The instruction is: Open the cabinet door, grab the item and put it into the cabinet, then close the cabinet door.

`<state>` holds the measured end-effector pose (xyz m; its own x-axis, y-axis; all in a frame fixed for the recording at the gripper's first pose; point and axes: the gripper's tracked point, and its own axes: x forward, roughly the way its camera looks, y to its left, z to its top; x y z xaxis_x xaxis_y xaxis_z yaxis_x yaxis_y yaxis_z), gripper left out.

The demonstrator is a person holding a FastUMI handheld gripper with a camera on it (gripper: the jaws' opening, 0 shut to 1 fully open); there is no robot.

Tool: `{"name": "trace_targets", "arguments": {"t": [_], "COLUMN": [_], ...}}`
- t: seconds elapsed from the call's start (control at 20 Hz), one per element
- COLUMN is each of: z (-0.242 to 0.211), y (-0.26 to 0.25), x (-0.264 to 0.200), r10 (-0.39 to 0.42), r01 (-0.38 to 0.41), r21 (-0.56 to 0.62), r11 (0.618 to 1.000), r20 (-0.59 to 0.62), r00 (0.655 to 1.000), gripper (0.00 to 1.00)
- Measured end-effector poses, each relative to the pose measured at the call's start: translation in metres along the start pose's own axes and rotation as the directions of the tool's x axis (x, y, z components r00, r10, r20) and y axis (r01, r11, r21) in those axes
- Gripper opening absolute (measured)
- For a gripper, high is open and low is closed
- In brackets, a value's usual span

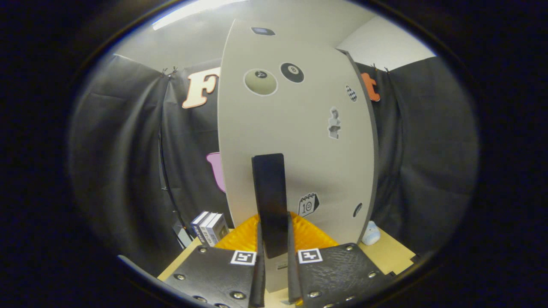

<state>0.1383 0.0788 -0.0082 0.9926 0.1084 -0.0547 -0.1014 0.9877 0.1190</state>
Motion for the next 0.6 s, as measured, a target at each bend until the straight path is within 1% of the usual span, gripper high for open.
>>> {"name": "trace_targets", "arguments": {"t": [0.35, 0.6], "z": [0.007, 0.014], "y": [-0.052, -0.115], "x": [-0.047, -0.079], "r10": [-0.068, -0.169], "r01": [0.068, 0.169], "r21": [0.018, -0.010], "r11": [0.998, 0.985], "r20": [-0.010, 0.011], "r00": [0.998, 0.986], "gripper": [0.21, 0.21]}}
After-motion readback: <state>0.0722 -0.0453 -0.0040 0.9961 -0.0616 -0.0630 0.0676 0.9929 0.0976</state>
